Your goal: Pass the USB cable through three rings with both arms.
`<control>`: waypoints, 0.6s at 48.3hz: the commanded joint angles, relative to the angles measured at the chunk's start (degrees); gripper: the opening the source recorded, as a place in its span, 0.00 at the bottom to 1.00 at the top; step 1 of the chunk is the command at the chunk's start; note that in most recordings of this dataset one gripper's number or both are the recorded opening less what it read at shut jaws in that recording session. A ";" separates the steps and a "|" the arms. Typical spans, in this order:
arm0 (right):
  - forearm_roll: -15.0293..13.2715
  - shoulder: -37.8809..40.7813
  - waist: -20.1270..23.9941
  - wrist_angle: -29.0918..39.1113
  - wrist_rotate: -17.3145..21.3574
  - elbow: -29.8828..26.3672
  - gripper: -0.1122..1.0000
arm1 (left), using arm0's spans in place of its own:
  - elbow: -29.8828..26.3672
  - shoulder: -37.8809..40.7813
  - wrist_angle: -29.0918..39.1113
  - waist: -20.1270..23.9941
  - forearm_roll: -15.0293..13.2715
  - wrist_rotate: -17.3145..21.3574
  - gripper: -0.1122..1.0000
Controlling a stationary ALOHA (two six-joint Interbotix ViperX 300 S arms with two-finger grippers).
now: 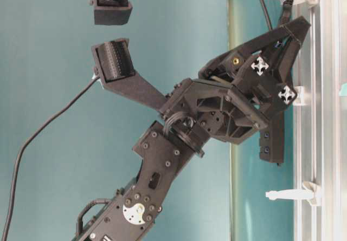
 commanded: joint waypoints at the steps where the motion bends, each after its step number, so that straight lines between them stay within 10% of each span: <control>1: -0.09 -0.79 0.18 -0.70 0.62 -0.44 0.02 | -1.41 0.09 -0.35 -0.18 0.18 -0.09 0.61; 15: 0.09 -0.88 0.18 -0.62 0.62 -0.44 0.02 | -1.76 0.62 -0.09 0.09 0.09 0.18 0.29; 29: 0.09 -0.88 0.18 -0.44 0.62 -0.44 0.02 | -1.85 0.62 0.79 0.09 0.18 0.18 0.29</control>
